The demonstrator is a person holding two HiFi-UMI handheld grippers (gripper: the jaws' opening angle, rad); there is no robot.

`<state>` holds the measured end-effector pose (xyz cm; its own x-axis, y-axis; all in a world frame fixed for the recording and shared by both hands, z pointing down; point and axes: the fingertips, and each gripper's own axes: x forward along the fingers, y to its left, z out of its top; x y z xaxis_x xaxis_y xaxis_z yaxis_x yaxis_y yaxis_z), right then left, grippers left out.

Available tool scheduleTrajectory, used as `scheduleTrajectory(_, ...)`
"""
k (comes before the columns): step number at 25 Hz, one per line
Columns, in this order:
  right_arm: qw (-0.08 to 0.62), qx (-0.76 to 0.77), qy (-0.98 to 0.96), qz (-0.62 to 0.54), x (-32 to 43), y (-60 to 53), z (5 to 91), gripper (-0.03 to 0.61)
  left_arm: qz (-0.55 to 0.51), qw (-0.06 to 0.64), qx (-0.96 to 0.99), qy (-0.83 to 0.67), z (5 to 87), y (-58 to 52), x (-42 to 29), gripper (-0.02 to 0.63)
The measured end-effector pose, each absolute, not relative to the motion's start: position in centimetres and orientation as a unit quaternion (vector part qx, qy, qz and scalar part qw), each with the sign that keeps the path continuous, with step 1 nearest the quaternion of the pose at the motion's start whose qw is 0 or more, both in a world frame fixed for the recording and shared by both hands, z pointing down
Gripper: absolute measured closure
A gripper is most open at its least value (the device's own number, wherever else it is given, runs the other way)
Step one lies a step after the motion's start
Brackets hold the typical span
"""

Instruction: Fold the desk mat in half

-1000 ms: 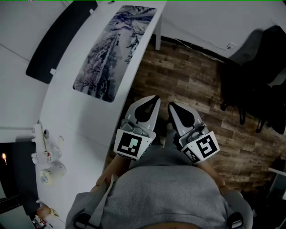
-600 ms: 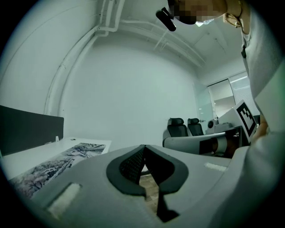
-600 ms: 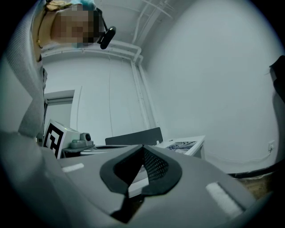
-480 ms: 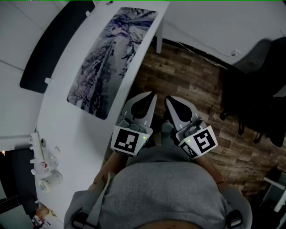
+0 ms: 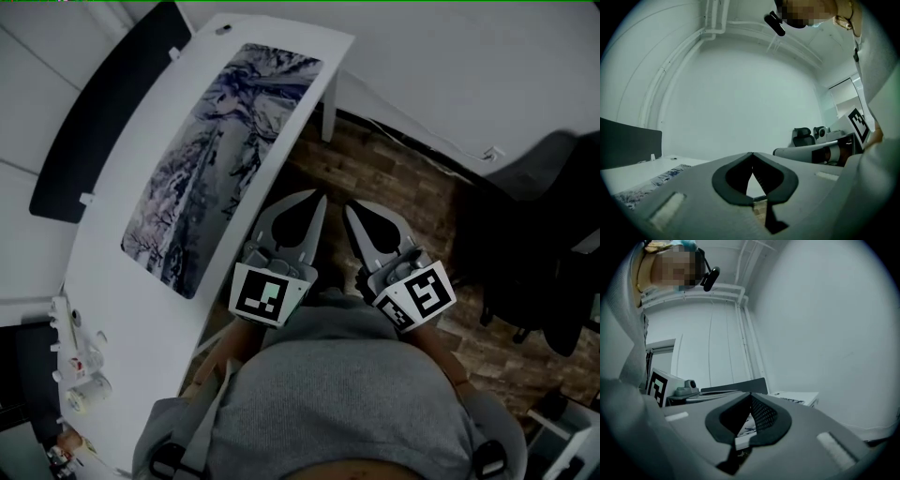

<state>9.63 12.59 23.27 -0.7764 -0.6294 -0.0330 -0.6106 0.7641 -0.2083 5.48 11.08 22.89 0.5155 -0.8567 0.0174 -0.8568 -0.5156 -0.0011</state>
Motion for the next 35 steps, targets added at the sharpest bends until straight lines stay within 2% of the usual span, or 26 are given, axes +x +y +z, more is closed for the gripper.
scheduleTrajectory(15, 0.056, -0.298, 0.948, -0.102, 10.7, 7.6, 23.5, 0.577, 0.021, 0.030, 0.855, -0.517, 24.1, 6.1, 6.3, 0.612)
scheduleTrajectory(26, 0.055, -0.278, 0.952, -0.114, 9.6, 6.0, 24.5, 0.577, 0.019, 0.009, 0.843, -0.538, 23.2, 4.1, 4.5, 0.612)
scheduleTrajectory(35, 0.046, -0.304, 0.947, -0.092, 8.9, -2.7, 24.8, 0.577, 0.005, 0.008, 0.847, -0.532, 23.7, -4.6, 2.1, 0.612)
